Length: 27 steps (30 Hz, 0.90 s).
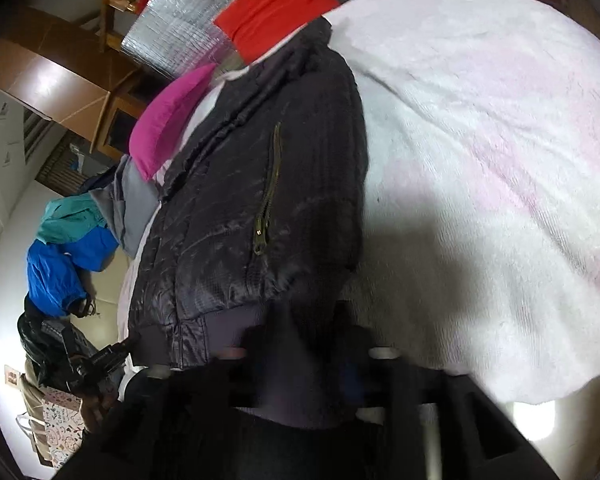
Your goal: Fold large clothes
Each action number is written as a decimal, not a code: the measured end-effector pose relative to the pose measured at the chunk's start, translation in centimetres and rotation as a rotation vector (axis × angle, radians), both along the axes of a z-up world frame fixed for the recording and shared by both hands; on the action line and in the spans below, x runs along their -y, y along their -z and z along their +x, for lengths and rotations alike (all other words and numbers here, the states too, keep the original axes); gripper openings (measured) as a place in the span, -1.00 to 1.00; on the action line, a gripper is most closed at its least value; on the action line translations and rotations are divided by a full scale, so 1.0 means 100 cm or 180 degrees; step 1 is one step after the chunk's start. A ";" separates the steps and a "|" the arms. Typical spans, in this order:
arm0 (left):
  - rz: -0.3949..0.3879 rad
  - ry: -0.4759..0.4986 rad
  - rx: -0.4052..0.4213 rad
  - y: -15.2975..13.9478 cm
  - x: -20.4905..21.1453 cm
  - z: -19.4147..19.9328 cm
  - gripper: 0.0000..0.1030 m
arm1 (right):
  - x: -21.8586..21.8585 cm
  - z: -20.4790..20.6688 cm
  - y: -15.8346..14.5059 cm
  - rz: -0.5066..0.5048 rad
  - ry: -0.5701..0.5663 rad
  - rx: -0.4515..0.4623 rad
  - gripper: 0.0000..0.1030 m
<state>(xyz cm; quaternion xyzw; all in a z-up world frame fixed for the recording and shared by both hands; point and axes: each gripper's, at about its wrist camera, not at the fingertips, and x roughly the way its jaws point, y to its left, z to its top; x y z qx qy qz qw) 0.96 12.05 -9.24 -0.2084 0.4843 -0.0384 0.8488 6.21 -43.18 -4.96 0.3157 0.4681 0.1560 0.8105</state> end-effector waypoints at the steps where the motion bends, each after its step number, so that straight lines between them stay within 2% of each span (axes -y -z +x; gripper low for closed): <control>1: -0.0014 -0.0004 0.0005 0.000 0.000 0.001 -0.49 | -0.001 0.000 0.000 0.0026 -0.0011 0.0021 0.15; 3: -0.0036 0.0015 -0.0004 0.003 0.003 0.007 -0.21 | -0.005 0.006 0.002 0.0052 -0.0065 -0.0005 0.14; 4: -0.0050 0.0036 -0.0036 0.005 0.006 0.010 -0.12 | -0.006 0.008 0.004 0.0050 -0.0078 -0.0023 0.14; 5: -0.0067 0.0046 -0.0039 0.005 0.009 0.012 -0.12 | -0.008 0.011 0.008 0.0071 -0.0084 -0.0062 0.14; 7: 0.0000 0.0070 -0.0062 0.006 0.015 0.013 -0.12 | -0.013 0.017 0.014 0.0143 -0.0110 -0.0151 -0.17; 8: 0.0084 0.0088 -0.0069 0.006 0.018 0.014 -0.31 | -0.015 0.018 0.015 0.0042 -0.0087 -0.0154 -0.55; 9: 0.0184 0.0105 -0.0071 0.005 0.021 0.013 -0.53 | -0.017 0.018 0.014 0.0006 -0.0080 -0.0161 -0.77; 10: 0.0312 0.0125 -0.0083 0.002 0.024 0.014 -0.73 | -0.017 0.018 0.012 0.0056 -0.0074 -0.0161 -0.80; 11: 0.0260 0.0119 -0.0061 -0.002 0.022 0.013 -0.76 | -0.016 0.018 0.008 0.0072 -0.0078 -0.0139 -0.82; 14: 0.0019 0.0064 0.0086 -0.021 0.012 0.007 -0.78 | -0.013 0.013 -0.020 0.0207 -0.0103 0.0062 -0.84; 17: 0.0006 0.0059 0.0280 -0.045 0.010 -0.008 -0.79 | -0.010 0.005 -0.048 0.0300 -0.0120 0.0267 -0.84; 19: -0.0035 0.0065 0.0318 -0.049 0.009 -0.016 -0.84 | -0.008 -0.003 -0.055 0.0322 -0.0130 0.0306 -0.84; 21: -0.0149 0.0072 0.0244 -0.043 0.004 -0.020 -0.84 | -0.007 -0.009 -0.047 0.0360 -0.0133 0.0256 -0.84; 26: -0.0137 0.0124 0.0054 -0.021 -0.002 -0.010 -0.83 | 0.000 -0.010 -0.007 0.0485 -0.0081 -0.0027 -0.84; 27: -0.0107 0.0131 0.0038 -0.019 -0.003 -0.009 -0.81 | 0.001 -0.010 -0.004 0.0508 -0.0050 -0.0034 -0.76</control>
